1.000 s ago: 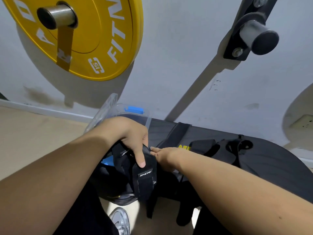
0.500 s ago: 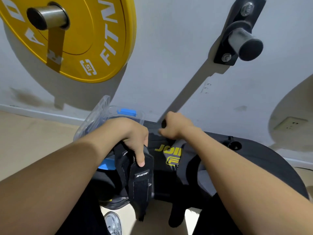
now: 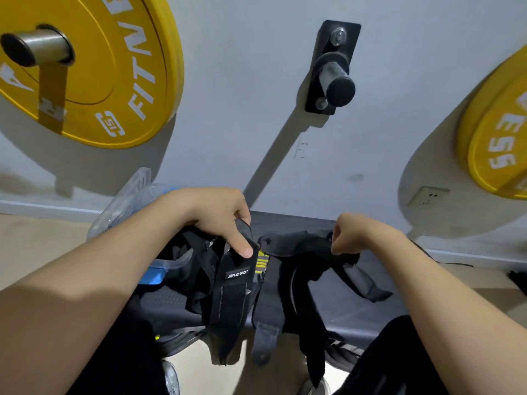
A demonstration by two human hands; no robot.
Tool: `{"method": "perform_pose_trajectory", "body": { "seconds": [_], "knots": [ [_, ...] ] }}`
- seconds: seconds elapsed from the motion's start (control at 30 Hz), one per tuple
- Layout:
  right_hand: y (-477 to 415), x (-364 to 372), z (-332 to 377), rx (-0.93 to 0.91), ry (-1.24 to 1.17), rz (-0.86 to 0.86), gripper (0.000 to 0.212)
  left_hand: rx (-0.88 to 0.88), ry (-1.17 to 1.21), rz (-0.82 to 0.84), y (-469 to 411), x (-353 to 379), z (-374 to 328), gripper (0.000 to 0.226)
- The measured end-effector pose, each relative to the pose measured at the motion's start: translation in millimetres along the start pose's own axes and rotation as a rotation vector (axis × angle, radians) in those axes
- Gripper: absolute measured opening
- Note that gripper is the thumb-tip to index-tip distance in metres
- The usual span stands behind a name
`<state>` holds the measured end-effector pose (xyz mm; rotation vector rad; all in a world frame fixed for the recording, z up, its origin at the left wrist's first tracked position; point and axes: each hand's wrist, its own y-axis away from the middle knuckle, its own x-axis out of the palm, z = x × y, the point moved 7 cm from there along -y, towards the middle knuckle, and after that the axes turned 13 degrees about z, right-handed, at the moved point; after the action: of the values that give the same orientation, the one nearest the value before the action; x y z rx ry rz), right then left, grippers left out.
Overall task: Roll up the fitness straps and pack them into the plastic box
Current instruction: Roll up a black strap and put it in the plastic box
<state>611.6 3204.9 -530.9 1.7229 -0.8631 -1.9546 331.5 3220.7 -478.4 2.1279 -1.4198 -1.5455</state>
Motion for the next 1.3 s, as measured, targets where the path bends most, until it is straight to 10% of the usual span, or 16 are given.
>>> {"method": "perform_pose_trajectory", "body": {
  "seconds": [0.17, 0.3, 0.5, 0.7, 0.77, 0.93, 1.3],
  "knots": [
    [25, -6, 43, -0.306, -0.072, -0.163, 0.034, 0.048, 0.147, 0.076, -1, 3, -17, 0.019],
    [56, 8, 109, -0.725, -0.568, 0.062, 0.033, 0.079, 0.137, 0.016, -8, -1, -30, 0.027],
    [55, 1, 120, -0.662, -0.469, -0.019, 0.044, 0.046, 0.107, -0.286, -7, -30, -17, 0.037],
    [41, 0, 109, -0.565, -0.853, -0.045, 0.026, 0.072, 0.083, -0.418, -3, -37, -13, 0.019],
    [41, -2, 107, -0.579, -0.931, -0.056, 0.033, 0.094, 0.21, -0.399, 0, -37, -10, 0.004],
    [53, -5, 112, -0.726, -1.067, -0.013, 0.024, 0.234, 0.774, -0.09, -4, -19, -4, 0.054],
    [61, -6, 129, -0.852, -1.198, 0.251, 0.025, 0.52, 0.858, -0.143, 9, -27, 1, 0.062]
  ]
}}
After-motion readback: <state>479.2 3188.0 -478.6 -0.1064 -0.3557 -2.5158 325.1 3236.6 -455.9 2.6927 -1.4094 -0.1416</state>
